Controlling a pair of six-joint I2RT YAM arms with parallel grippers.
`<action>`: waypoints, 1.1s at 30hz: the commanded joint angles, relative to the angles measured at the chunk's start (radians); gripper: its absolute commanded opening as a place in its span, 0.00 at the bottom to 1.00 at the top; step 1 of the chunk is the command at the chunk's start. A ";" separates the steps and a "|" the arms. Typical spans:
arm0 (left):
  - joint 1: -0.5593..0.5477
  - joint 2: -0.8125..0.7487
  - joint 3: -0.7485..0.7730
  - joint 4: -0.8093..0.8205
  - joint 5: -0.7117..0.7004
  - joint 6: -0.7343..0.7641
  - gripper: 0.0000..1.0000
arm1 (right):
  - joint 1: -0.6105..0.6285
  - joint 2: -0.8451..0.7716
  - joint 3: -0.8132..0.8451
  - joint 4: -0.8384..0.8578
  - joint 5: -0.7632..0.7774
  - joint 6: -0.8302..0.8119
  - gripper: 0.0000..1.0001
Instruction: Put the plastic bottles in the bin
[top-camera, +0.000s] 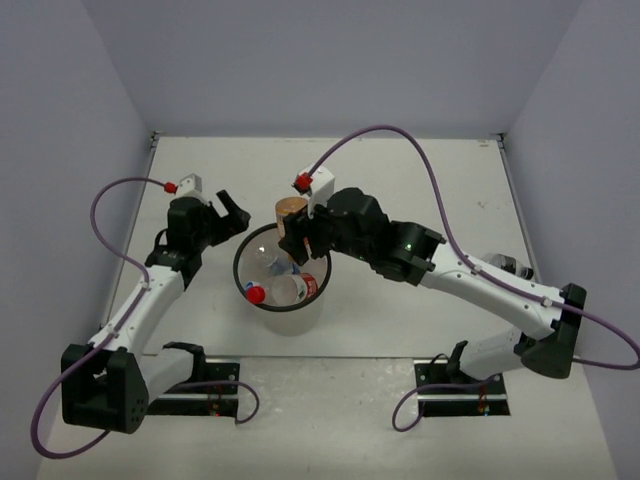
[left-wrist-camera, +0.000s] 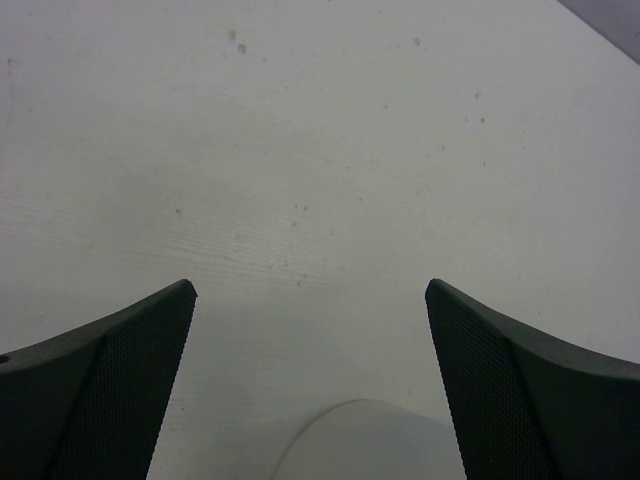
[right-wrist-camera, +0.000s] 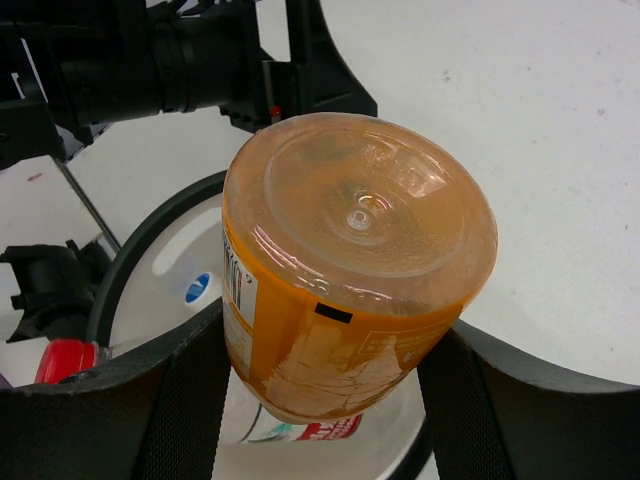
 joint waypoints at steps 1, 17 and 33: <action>-0.003 0.019 0.064 0.032 0.022 0.057 1.00 | 0.055 0.099 0.121 -0.035 0.107 -0.031 0.52; -0.003 0.043 0.077 0.037 0.046 0.077 1.00 | 0.067 0.095 0.120 -0.051 0.127 0.017 0.88; -0.003 0.082 0.097 0.082 0.108 0.124 1.00 | 0.064 -0.012 0.140 -0.042 0.103 -0.010 0.99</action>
